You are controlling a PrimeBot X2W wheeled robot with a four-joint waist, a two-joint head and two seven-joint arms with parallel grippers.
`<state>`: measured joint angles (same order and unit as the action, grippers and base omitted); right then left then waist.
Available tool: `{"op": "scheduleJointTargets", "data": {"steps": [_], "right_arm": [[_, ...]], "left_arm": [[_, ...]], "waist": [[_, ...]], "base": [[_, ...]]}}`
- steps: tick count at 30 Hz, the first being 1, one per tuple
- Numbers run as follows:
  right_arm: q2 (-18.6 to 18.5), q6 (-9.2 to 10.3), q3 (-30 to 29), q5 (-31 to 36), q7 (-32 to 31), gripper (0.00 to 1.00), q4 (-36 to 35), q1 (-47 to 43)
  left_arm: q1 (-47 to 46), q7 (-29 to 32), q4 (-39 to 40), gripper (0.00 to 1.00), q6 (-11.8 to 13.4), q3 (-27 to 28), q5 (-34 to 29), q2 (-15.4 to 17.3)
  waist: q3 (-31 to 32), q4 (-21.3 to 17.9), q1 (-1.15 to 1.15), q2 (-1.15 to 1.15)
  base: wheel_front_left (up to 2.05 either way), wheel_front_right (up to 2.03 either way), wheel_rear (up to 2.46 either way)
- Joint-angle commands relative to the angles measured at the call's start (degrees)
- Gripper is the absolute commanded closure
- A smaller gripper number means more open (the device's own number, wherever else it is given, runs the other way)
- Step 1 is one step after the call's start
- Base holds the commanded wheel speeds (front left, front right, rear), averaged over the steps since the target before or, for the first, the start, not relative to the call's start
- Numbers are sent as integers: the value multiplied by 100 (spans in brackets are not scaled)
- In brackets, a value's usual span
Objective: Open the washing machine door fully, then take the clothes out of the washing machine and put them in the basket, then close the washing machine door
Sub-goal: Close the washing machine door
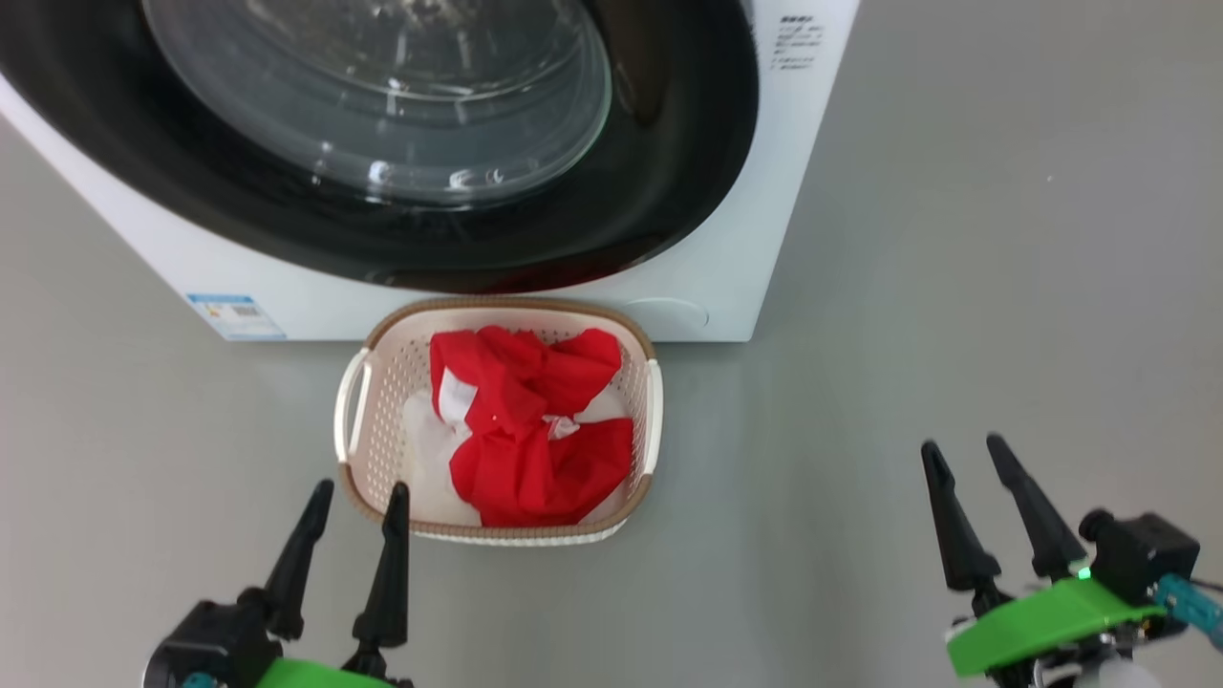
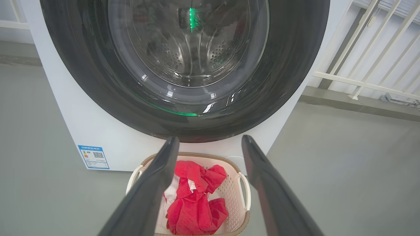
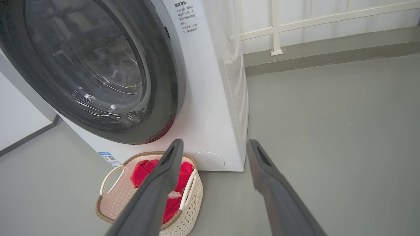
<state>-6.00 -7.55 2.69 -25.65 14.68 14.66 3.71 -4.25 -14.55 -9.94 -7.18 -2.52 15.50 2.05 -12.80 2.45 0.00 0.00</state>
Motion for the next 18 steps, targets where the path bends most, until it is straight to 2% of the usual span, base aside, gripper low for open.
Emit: {"op": "scheduleJointTargets", "data": {"steps": [1, 18], "right_arm": [[-9, 6, 78, -16, 32, 0, -143, -142], [75, 6, -198, 34, 32, 0, -342, -752]], "left_arm": [[83, -45, 119, 0, -30, 202, -54, 83], [525, -45, 195, 0, -31, 343, -48, 86]], "waist": [[143, -112, 0, 0], [402, -347, 0, 0]], "base": [[0, 0, 0], [0, 0, 0]]}}
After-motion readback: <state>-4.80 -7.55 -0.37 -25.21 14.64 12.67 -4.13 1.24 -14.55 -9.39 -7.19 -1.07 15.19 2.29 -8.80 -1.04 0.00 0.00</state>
